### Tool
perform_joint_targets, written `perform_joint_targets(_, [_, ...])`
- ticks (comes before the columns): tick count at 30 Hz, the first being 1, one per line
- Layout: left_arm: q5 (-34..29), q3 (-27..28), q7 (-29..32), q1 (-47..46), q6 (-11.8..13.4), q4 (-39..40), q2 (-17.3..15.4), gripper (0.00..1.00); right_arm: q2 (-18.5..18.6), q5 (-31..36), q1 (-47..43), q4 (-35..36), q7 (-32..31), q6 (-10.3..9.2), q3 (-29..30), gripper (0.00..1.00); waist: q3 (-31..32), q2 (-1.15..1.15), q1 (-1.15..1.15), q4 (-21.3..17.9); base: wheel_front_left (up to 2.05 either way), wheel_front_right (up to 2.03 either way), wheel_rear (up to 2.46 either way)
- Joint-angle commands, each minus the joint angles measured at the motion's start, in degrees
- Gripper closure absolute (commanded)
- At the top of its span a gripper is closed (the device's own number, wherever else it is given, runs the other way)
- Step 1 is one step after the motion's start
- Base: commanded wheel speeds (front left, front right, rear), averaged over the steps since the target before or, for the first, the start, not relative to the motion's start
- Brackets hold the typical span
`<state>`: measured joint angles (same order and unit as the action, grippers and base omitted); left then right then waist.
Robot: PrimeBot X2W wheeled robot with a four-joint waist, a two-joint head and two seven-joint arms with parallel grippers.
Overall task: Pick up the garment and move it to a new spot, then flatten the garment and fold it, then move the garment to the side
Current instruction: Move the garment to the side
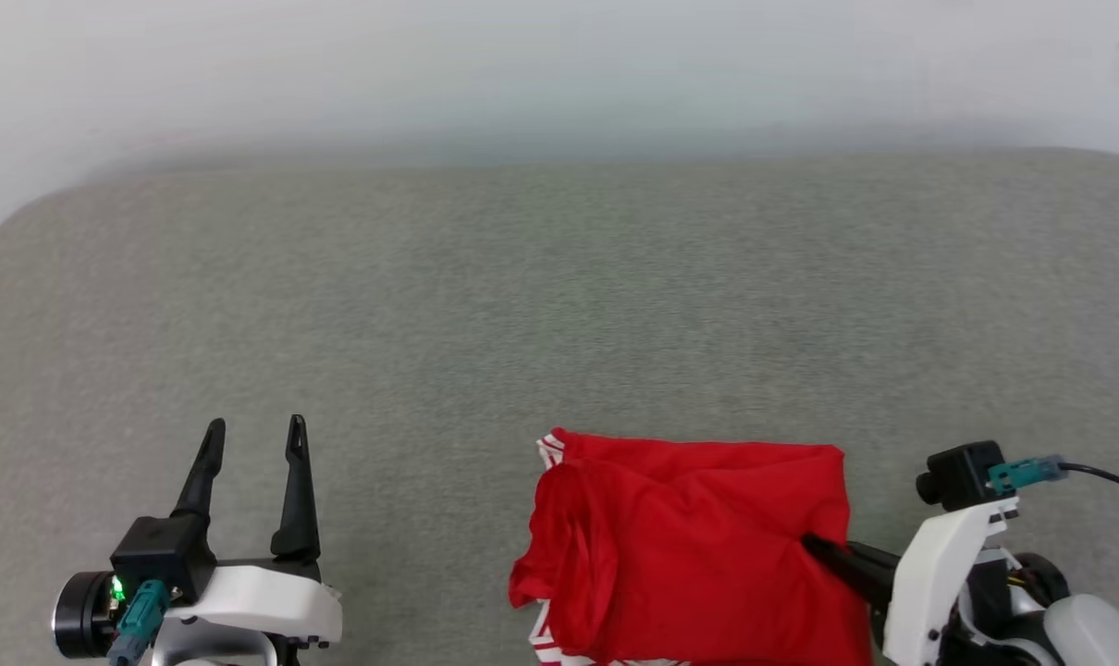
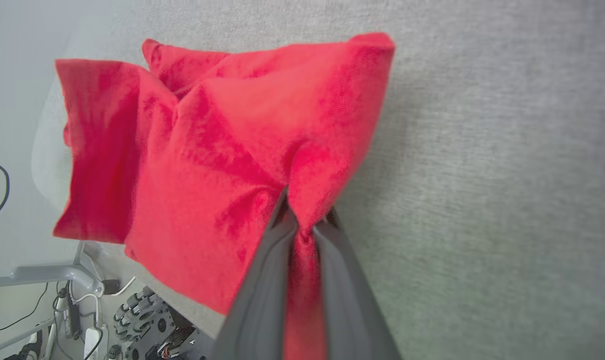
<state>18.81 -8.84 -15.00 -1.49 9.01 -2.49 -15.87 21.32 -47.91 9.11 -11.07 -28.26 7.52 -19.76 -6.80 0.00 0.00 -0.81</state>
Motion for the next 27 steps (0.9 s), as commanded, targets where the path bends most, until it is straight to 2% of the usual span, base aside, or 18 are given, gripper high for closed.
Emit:
perform_joint_targets(1, [-0.4,-0.2,-0.2,0.5,-0.1,0.3,0.2,0.00,1.0,0.2,0.3,0.5,-0.4,-0.07,0.5,1.00,1.4,0.00,0.00,-3.4,0.00,0.00,0.00])
perform_joint_targets(9, [-1.0,-0.6,-0.2,-0.3,-0.8,2.2,-0.8,0.00,4.5,3.5,3.2,3.3,-3.2,-0.06,2.1,1.00,-0.8,0.00,0.00,-14.4,0.00,0.00,0.00])
perform_joint_targets(15, [-2.4,-1.2,0.8,-2.7,-0.9,4.7,-2.1,0.00,3.8,5.8,8.5,2.4,-3.1,-0.06,2.9,1.00,-5.9,0.00,0.00,-21.3,0.00,0.00,0.00])
perform_joint_targets(21, [-3.9,-2.2,3.2,-6.1,-1.8,8.4,-4.2,0.00,3.8,10.4,15.3,-2.3,-0.5,-0.06,5.4,1.00,-11.9,0.00,0.00,-25.0,0.00,0.00,0.00])
perform_joint_targets(25, [-4.7,-2.8,5.1,-8.4,-2.4,10.6,-5.4,0.00,3.2,13.8,19.7,-6.8,1.1,-0.07,9.3,1.00,-15.6,0.00,0.00,-25.7,0.00,0.00,0.00])
perform_joint_targets(27, [-5.2,-3.3,6.1,-9.8,-2.9,11.8,-6.1,0.00,4.1,16.3,22.3,-9.5,2.1,-0.08,11.8,1.00,-17.6,0.00,0.00,-25.7,0.00,0.00,0.00])
